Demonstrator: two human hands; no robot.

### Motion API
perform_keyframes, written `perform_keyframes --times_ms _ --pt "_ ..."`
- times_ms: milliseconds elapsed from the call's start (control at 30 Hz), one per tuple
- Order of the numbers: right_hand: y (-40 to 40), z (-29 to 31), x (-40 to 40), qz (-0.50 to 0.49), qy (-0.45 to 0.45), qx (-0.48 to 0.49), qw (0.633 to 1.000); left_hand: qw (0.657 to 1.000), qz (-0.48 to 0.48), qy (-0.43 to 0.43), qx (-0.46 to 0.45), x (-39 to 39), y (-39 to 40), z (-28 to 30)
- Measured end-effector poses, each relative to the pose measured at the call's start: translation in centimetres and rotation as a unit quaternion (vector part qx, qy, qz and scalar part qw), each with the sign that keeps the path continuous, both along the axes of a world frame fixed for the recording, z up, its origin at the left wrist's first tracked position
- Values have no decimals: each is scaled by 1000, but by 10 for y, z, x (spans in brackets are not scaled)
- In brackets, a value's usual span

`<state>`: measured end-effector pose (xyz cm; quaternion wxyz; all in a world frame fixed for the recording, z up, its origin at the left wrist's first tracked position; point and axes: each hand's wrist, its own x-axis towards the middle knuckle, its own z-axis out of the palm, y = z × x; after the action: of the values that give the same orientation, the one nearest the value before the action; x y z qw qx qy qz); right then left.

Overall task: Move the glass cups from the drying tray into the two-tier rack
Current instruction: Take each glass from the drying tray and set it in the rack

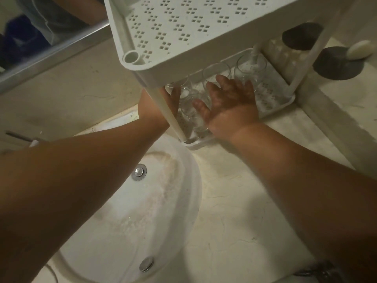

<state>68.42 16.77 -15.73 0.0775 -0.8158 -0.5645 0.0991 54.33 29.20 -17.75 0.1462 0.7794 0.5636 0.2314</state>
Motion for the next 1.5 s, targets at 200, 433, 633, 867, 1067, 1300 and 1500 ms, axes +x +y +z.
perform_keyframes --times_ms 200,433,633,867,1067,1300,1500 --pt "3 6 4 28 -48 9 998 993 -94 -52 58 6 -18 18" --pt "18 9 11 46 -35 -8 998 988 -151 -21 -4 0 -20 15" --pt "30 8 12 79 -61 10 995 990 -134 -19 -38 -2 -19 4" --pt "37 9 14 106 -50 27 993 990 -97 -58 -85 0 -25 1" --pt "35 15 17 120 -26 52 991 988 -84 -74 -104 3 -29 4" --pt "38 6 22 130 8 50 990 980 -68 -113 -149 4 -30 5" --pt "29 13 28 104 -11 69 992 978 -56 -114 -166 4 -28 2"
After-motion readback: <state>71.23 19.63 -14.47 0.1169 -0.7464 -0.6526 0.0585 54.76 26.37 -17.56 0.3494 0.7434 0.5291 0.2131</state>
